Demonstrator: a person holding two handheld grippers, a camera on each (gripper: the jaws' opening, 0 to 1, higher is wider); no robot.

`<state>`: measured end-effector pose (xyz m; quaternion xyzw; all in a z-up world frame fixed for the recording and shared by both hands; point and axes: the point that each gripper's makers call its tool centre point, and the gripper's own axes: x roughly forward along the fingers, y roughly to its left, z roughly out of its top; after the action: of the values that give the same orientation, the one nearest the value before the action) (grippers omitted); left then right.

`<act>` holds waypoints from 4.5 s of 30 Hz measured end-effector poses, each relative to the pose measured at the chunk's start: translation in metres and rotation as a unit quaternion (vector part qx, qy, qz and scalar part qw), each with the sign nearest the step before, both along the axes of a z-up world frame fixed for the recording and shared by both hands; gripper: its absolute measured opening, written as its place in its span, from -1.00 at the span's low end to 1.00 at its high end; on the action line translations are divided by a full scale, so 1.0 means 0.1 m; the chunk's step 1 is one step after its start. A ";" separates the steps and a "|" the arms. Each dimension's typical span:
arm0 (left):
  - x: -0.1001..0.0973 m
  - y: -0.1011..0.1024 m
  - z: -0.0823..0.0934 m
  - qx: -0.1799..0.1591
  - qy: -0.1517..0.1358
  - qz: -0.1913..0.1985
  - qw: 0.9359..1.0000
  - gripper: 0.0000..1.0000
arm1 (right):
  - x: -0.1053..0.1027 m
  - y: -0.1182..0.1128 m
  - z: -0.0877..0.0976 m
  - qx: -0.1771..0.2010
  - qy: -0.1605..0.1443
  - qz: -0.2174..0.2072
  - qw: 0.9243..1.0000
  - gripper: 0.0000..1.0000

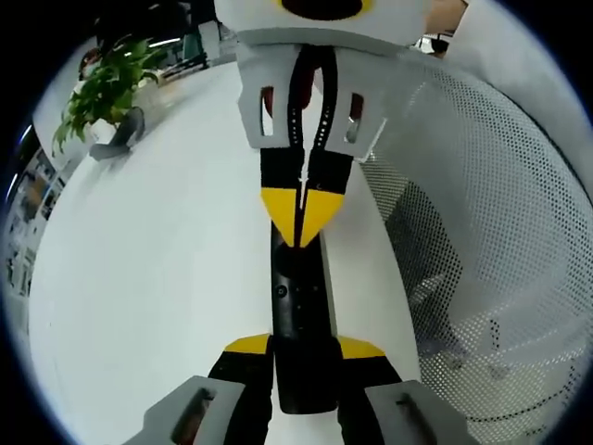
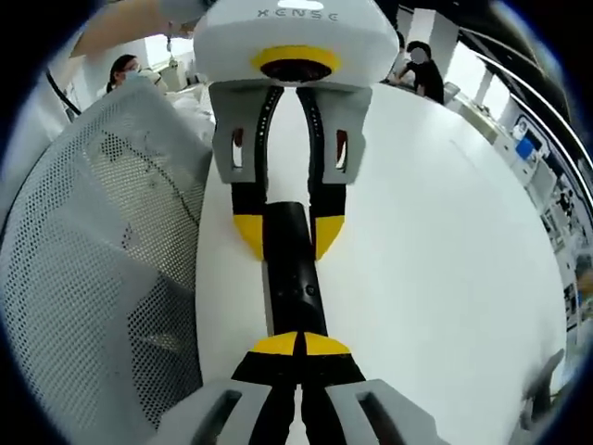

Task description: Press the specified remote control buttons in sequence, fully releasing each button before pressing the next.

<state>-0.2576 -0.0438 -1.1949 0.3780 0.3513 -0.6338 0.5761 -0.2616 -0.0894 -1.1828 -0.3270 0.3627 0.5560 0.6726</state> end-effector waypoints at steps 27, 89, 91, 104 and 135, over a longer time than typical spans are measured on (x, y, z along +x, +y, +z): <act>-0.01 0.00 0.00 0.004 -0.002 -0.001 1.000 -0.52 | 0.03 0.10 -0.02 -0.033 0.046 0.009 0.998 -1.00; -0.20 -0.03 0.03 -0.027 0.005 0.015 1.000 -0.52 | -0.30 0.25 0.01 0.023 -0.049 0.077 0.996 -1.00; -0.20 -0.04 0.03 -0.027 0.005 0.014 1.000 -0.52 | -0.30 0.25 0.01 0.016 -0.050 0.091 0.995 -1.00; -0.20 -0.04 0.02 -0.023 0.005 0.012 1.000 -0.52 | -0.34 0.30 -0.03 -0.023 -0.044 0.129 0.990 -1.00; -0.20 -0.07 0.01 -0.021 0.000 0.007 1.000 -0.52 | -0.15 0.27 0.00 -0.019 -0.022 0.063 0.998 -1.00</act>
<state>-0.2772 -0.0510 -1.1940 0.3629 0.3408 -0.6370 0.5886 -0.2768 -0.0627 -1.1826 -0.3741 0.3366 0.5829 0.6380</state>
